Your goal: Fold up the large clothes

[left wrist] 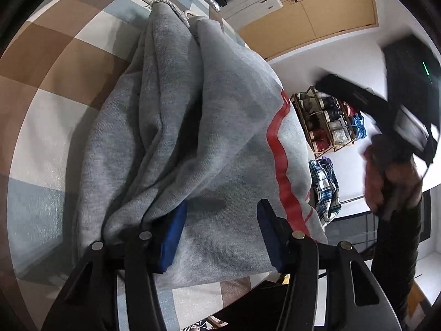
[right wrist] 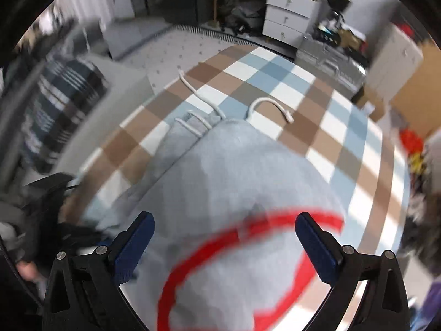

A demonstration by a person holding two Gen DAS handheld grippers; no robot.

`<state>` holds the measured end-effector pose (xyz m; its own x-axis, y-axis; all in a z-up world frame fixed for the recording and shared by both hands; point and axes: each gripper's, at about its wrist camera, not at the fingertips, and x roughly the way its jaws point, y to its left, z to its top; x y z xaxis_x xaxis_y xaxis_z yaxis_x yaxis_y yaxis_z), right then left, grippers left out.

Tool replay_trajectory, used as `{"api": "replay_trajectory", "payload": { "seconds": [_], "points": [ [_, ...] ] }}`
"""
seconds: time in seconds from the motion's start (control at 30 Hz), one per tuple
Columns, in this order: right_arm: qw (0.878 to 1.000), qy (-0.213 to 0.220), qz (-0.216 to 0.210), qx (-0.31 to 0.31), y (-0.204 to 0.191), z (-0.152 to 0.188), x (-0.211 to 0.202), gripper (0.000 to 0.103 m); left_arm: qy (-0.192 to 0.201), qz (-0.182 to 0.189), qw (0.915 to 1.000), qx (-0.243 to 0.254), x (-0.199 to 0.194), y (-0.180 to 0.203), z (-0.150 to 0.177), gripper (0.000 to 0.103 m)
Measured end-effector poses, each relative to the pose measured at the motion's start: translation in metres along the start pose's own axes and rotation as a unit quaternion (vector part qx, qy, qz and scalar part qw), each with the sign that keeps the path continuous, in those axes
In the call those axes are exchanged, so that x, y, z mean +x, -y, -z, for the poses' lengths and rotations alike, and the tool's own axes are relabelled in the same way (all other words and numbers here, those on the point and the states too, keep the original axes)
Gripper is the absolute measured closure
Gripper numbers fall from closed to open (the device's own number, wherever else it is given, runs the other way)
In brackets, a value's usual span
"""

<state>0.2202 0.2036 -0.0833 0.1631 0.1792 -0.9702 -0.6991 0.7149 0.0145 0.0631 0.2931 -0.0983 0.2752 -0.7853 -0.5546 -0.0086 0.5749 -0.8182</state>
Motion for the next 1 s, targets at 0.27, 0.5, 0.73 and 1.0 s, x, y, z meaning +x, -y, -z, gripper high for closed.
{"api": "replay_trajectory", "payload": {
  "seconds": [0.27,0.5,0.73,1.0],
  "points": [
    [0.987,-0.115,0.073,-0.091,-0.031,-0.021,0.100,0.000,-0.009,0.007,0.9999,0.002,-0.007,-0.015,0.004,0.055],
    [0.996,-0.084,0.029,-0.017,-0.006,-0.016,0.098,0.000,-0.012,0.004,0.9999,0.011,-0.008,-0.014,0.002,0.055],
    [0.983,-0.006,-0.147,0.112,0.044,0.012,0.012,0.000,-0.006,-0.011,0.9997,0.022,-0.012,-0.008,0.009,0.055],
    [0.996,-0.071,-0.043,-0.025,0.018,0.053,0.018,0.000,0.000,-0.039,0.9985,0.039,-0.008,0.007,0.018,0.055]
  ]
}}
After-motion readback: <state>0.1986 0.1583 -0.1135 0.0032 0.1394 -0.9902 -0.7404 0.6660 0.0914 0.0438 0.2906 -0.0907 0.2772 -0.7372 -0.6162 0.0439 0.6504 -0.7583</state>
